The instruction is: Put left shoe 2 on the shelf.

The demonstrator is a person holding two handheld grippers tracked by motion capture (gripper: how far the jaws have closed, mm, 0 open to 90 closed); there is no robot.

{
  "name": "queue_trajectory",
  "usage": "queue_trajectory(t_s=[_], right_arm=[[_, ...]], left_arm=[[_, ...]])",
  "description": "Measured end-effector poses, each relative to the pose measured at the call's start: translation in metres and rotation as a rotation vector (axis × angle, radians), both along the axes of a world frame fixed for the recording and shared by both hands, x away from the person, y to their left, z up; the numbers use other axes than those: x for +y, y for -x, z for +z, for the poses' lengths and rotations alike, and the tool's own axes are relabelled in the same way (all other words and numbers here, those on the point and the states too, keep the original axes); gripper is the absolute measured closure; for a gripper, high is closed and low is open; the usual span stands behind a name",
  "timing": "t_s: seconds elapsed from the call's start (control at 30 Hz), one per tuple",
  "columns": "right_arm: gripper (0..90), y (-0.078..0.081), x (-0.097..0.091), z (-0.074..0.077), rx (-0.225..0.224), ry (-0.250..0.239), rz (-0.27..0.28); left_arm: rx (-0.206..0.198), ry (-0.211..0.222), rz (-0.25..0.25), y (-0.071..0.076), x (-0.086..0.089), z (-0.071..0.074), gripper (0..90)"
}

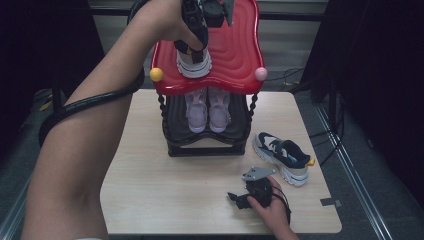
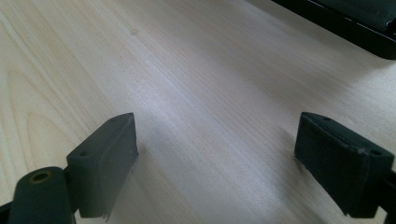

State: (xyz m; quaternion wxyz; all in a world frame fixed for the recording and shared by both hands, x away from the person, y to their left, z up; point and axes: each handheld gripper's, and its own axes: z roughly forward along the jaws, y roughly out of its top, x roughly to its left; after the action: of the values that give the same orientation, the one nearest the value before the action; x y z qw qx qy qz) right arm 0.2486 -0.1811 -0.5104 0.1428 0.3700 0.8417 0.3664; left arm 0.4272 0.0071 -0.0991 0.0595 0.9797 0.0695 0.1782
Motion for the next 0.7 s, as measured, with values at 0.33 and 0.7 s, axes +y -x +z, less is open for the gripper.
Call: queue_trajectory(t_s=[0.33, 0.7], right_arm=[[12.7, -0.0001, 0.0000, 0.0002, 0.000, 0.004, -0.001], [12.7, -0.0001, 0.0000, 0.0002, 0.000, 0.004, -0.001]], left_arm=[[-0.011, 0.038, 0.046, -0.0004, -0.0043, 0.0029, 51.2], [0.000, 0.026, 0.038, 0.0034, -0.0007, 0.0012, 60.4]])
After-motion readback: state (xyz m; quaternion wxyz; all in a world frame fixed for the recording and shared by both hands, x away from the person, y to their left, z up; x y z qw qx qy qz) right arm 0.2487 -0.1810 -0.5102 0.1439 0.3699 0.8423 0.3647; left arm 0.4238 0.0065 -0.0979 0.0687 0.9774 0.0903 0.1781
